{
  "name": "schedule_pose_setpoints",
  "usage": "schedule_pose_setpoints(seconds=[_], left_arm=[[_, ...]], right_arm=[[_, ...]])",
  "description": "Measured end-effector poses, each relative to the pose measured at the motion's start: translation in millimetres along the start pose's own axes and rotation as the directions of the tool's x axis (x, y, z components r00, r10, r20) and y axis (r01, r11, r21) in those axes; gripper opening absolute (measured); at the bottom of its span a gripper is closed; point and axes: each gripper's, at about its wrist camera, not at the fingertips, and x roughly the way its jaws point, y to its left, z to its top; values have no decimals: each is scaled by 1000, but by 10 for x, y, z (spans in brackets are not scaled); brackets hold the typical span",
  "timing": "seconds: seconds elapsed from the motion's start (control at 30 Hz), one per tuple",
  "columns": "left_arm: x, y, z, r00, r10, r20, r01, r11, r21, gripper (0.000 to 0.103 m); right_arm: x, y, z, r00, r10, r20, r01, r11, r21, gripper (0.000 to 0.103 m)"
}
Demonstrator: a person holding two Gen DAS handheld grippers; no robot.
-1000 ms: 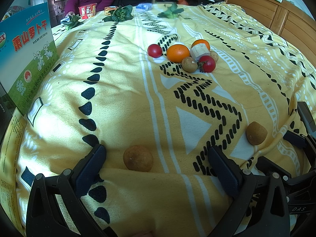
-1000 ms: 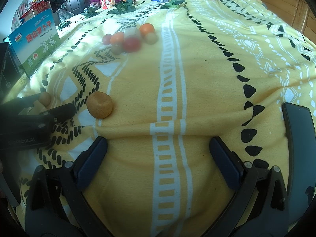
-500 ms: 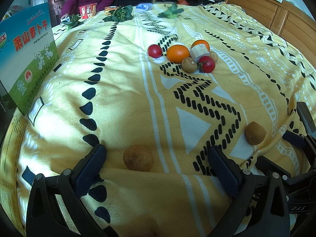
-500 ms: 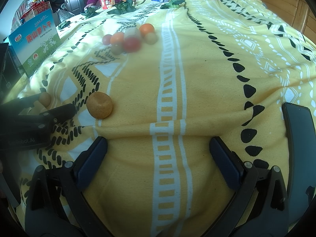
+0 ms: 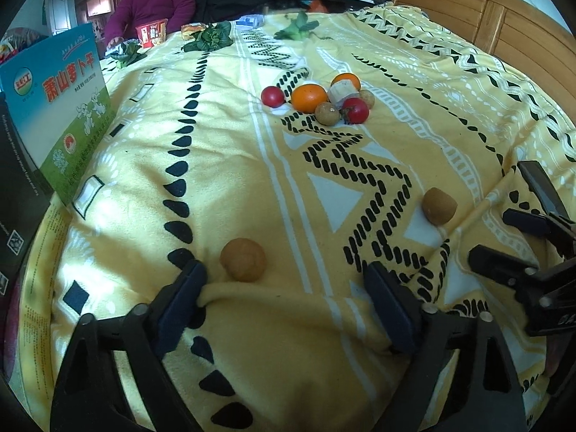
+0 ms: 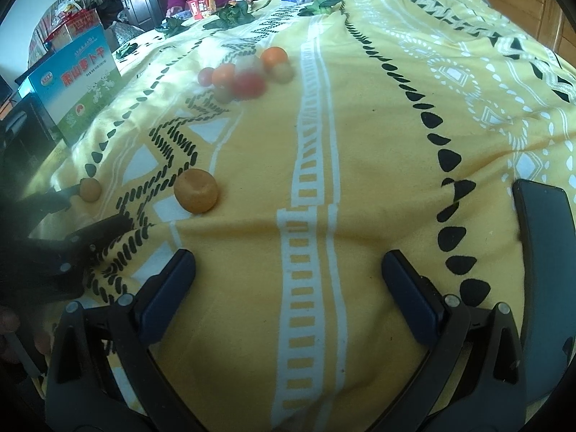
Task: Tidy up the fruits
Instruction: 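Grasp the red tomato from the fruit cluster with the right gripper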
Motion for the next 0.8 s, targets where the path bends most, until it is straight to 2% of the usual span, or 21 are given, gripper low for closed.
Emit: schedule_pose_setpoints(seconds=[0.2,0.3,0.33,0.37,0.43,0.6,0.73,0.8], left_arm=[[20,55,-14,1000,-17,9,17,1000,-21,85],[53,73,-4,1000,-25,5,25,999,-31,87],[58,75,-3,1000,-26,5,26,999,-32,88],[59,71,-5,1000,-27,6,27,999,-31,88],[69,68,-5,999,-32,8,33,999,-31,89],[104,90,8,998,-57,5,57,998,-40,92],[130,91,18,998,-68,4,68,997,-40,94],[139,94,20,997,-73,3,73,996,-42,95]], right_arm=[[-261,13,222,996,85,28,-85,996,6,94],[-235,24,491,990,137,21,-137,991,-3,78],[-208,37,600,988,156,13,-156,988,-8,67],[-181,44,668,987,163,9,-163,987,-16,60],[-89,130,925,987,162,14,-161,985,-69,55],[232,431,1435,987,163,-1,-159,964,-213,53],[632,749,1716,982,179,-62,-189,931,-311,53],[859,938,1780,978,178,-105,-204,914,-350,49]])
